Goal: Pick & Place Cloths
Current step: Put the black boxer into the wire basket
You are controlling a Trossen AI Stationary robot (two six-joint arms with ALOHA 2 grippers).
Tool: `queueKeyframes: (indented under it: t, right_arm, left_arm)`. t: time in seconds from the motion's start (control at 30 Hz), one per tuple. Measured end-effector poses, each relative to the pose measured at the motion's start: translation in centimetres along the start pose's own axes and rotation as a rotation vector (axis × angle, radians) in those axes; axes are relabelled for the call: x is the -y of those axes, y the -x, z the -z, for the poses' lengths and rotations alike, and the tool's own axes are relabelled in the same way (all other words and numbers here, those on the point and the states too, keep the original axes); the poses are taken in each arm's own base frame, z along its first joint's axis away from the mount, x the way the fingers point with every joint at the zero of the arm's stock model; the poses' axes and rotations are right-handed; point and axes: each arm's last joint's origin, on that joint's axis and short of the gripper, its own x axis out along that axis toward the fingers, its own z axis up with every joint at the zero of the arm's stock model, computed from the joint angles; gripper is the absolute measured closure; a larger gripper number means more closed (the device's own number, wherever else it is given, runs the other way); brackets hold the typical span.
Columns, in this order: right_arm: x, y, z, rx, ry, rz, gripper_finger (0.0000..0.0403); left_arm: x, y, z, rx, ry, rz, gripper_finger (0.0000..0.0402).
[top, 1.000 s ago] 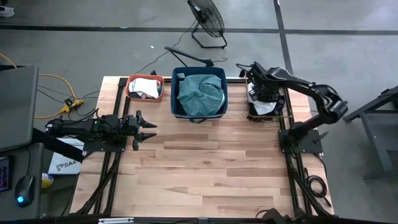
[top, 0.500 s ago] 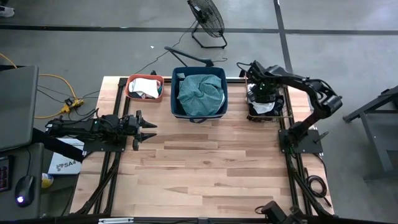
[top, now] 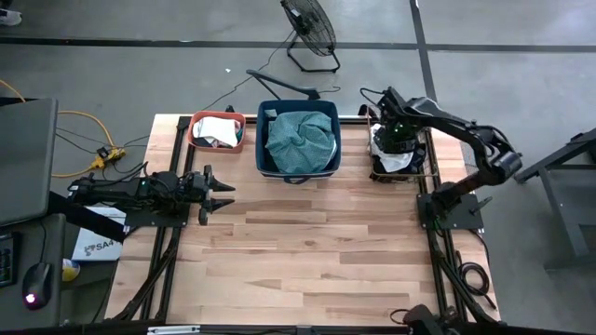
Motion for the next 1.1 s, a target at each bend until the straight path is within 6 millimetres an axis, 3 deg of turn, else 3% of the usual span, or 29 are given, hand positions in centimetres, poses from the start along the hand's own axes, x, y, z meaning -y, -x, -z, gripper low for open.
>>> queueKeyframes:
  t: [0.3,0.43,0.6,0.77,1.0,1.1]
  right_arm:
    - [1.3,4.9,1.6,0.202,-0.045,-0.019,0.0171]
    - [1.9,7.0,2.7,0.285,-0.065,-0.041,0.0162]
    - [2.1,9.0,4.6,0.317,-0.044,-0.210,0.0173]
    - [2.2,10.2,6.3,0.306,0.009,-0.311,0.0222]
    - [2.1,11.2,7.9,0.308,0.042,-0.349,0.0382]
    - [1.9,11.2,8.2,0.308,0.049,-0.392,0.0396]
  left_arm:
    - [0.0,0.0,0.0,0.000,0.000,0.000,0.0223]
    - [0.0,0.0,0.0,0.000,0.001,0.000,0.0223]
    - [0.0,0.0,0.0,0.000,0.003,0.000,0.0223]
    - [0.0,0.0,0.0,0.000,0.004,0.000,0.0223]
    - [0.0,0.0,0.0,0.000,0.004,0.000,0.0223]
    - [0.0,0.0,0.0,0.000,0.004,0.000,0.0223]
